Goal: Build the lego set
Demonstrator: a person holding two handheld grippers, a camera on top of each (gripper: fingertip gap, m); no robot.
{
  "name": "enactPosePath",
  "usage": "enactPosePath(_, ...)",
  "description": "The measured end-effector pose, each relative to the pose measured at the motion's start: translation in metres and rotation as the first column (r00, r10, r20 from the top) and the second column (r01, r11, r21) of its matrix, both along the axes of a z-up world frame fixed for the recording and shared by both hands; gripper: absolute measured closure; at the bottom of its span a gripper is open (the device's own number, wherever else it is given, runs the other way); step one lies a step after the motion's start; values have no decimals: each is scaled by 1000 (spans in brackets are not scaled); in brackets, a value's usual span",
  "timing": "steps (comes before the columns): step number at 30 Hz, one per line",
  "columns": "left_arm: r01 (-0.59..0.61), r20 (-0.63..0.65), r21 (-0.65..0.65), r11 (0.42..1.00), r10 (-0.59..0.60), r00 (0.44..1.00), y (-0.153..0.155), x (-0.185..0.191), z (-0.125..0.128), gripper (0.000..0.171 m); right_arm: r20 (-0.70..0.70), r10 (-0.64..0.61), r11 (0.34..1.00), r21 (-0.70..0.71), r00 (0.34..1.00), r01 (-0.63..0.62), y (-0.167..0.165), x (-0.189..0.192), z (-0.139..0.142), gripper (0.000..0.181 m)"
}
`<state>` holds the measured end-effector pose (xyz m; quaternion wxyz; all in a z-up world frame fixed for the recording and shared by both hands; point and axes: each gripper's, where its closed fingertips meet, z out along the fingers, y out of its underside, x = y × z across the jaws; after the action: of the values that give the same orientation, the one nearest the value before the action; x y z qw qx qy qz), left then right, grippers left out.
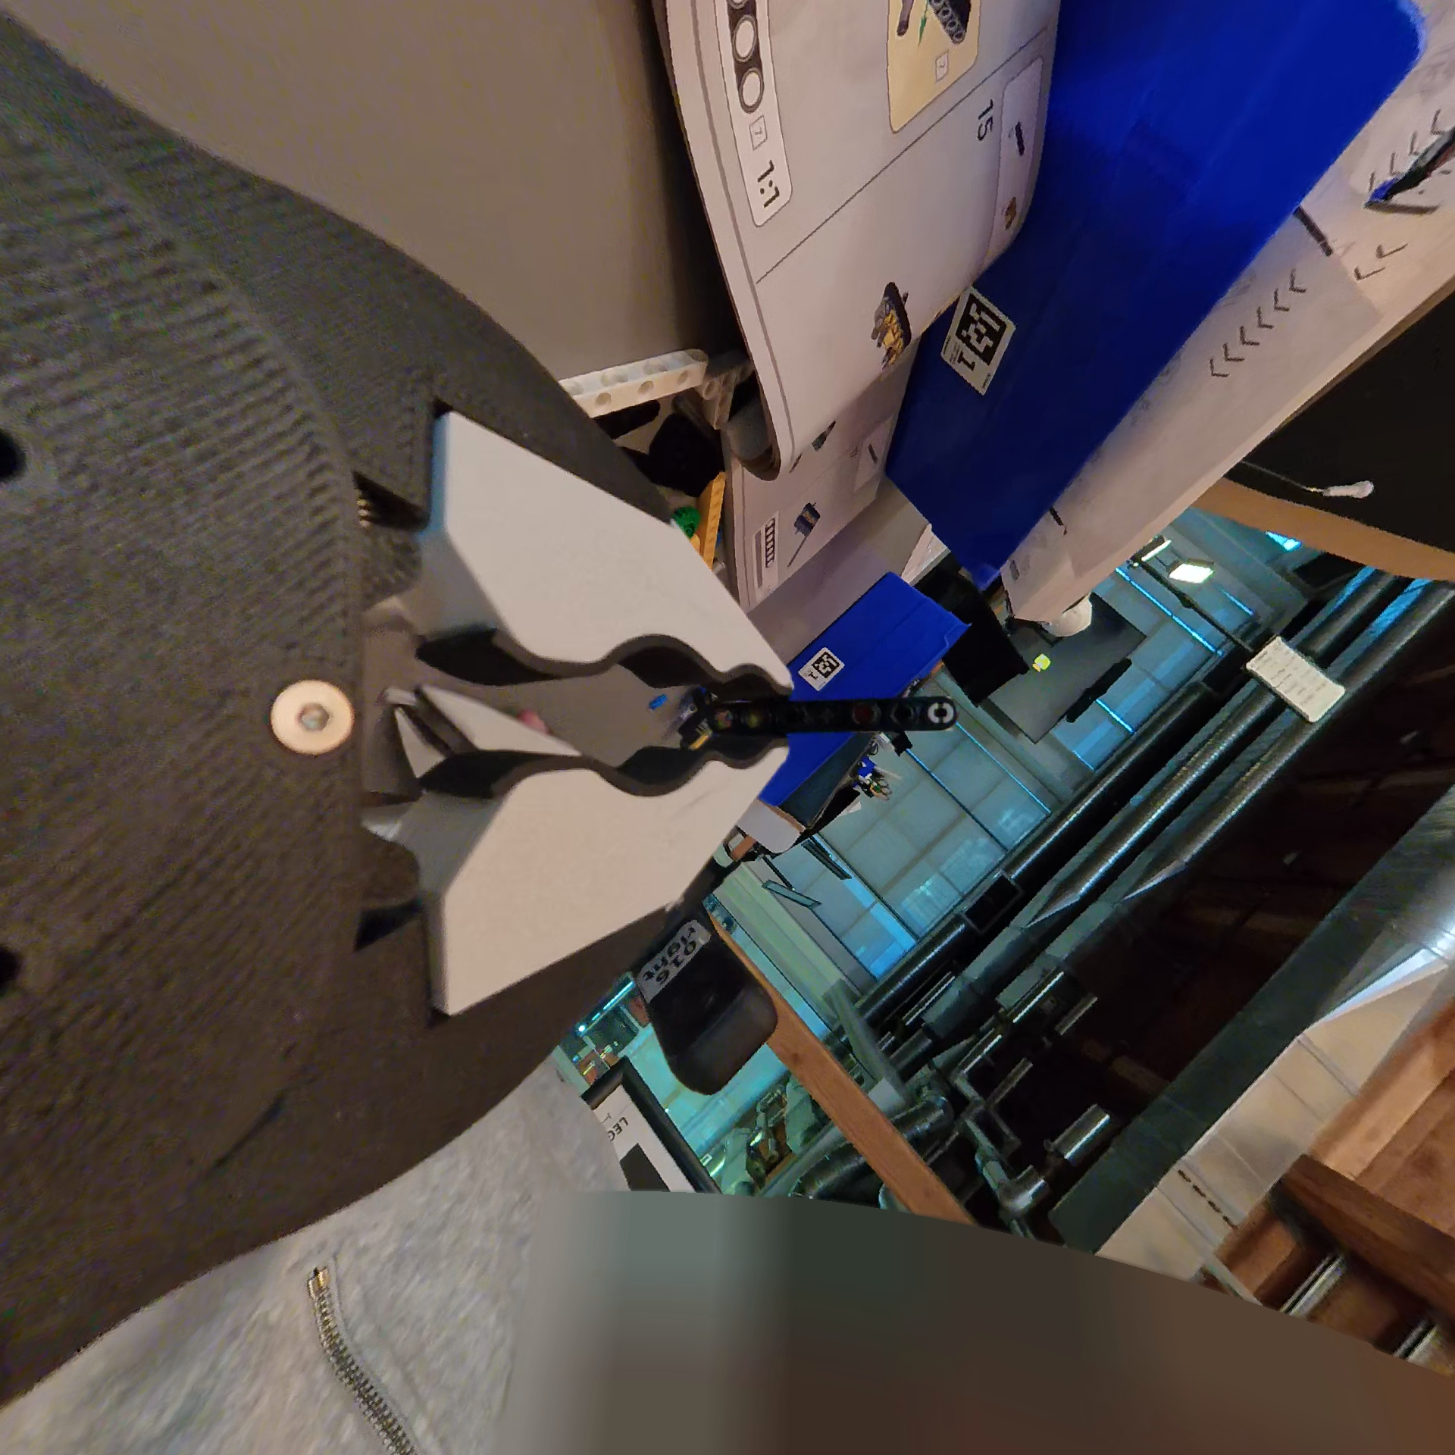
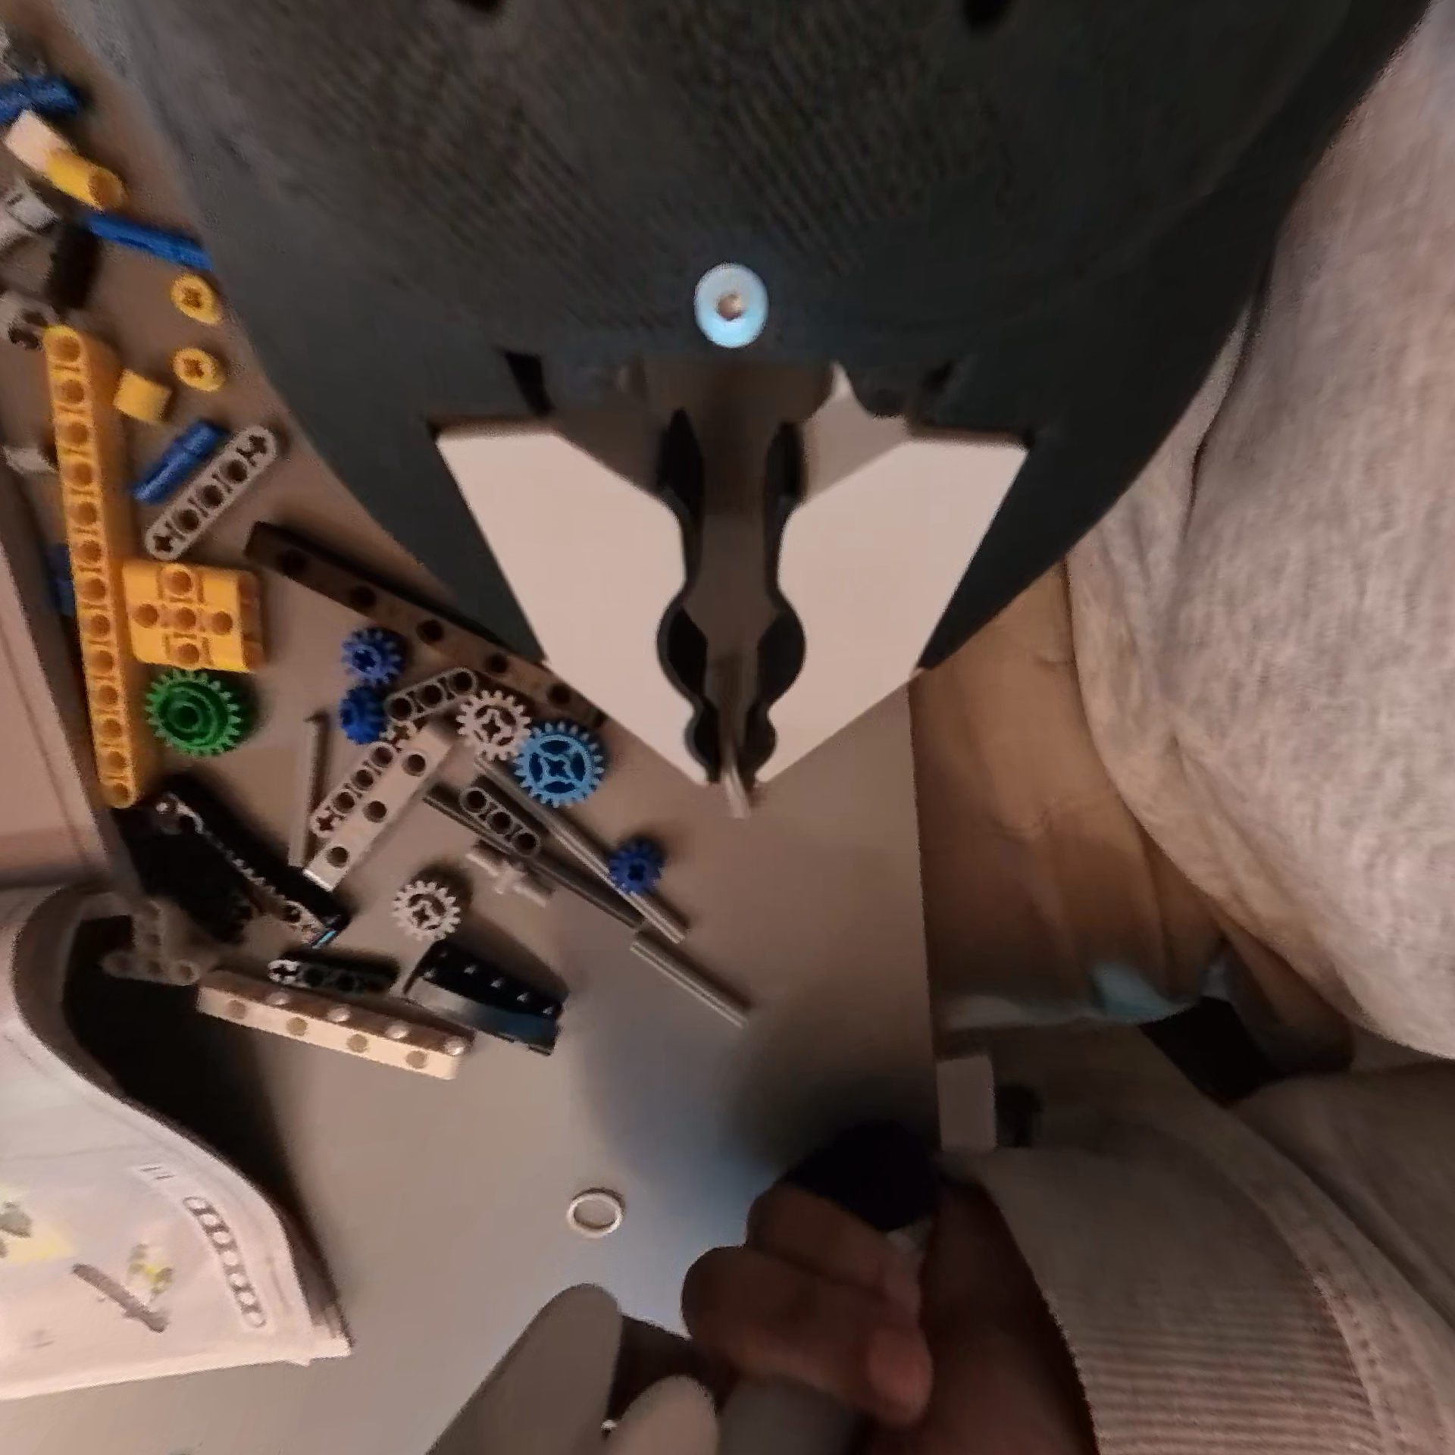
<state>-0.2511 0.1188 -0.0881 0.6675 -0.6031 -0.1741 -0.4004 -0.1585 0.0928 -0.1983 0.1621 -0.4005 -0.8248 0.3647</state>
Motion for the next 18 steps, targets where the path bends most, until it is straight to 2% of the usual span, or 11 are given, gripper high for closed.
enactPosePath(5, -4, -10, 1, 1000, 4, 1000, -1, 0, 1, 165, -15, -24, 998, 66, 1000, 25, 20, 10, 2, 179)
enactPosePath(7, -3, -14, -1, 1000, 3, 1000, 0, 1, 1, 165, -21, -29, 998, 46, 999, 30, 35, 19, 8, 179)
enactPosePath(13, -2, -20, -9, 1000, 2, 1000, 1, 2, -1, 165, -66, -215, 976, 24, 974, 217, 127, 38, 20, 179)
enactPosePath(15, 1, -23, -14, 1000, -2, 1000, 2, 3, -2, 165, -55, -227, 974, -3, 972, 227, 136, 43, 18, 179)
enactPosePath(18, 0, -27, -18, 1000, -1, 1000, 3, 3, -3, 165, -40, -207, 977, 48, 977, 209, 138, 47, 9, 179)
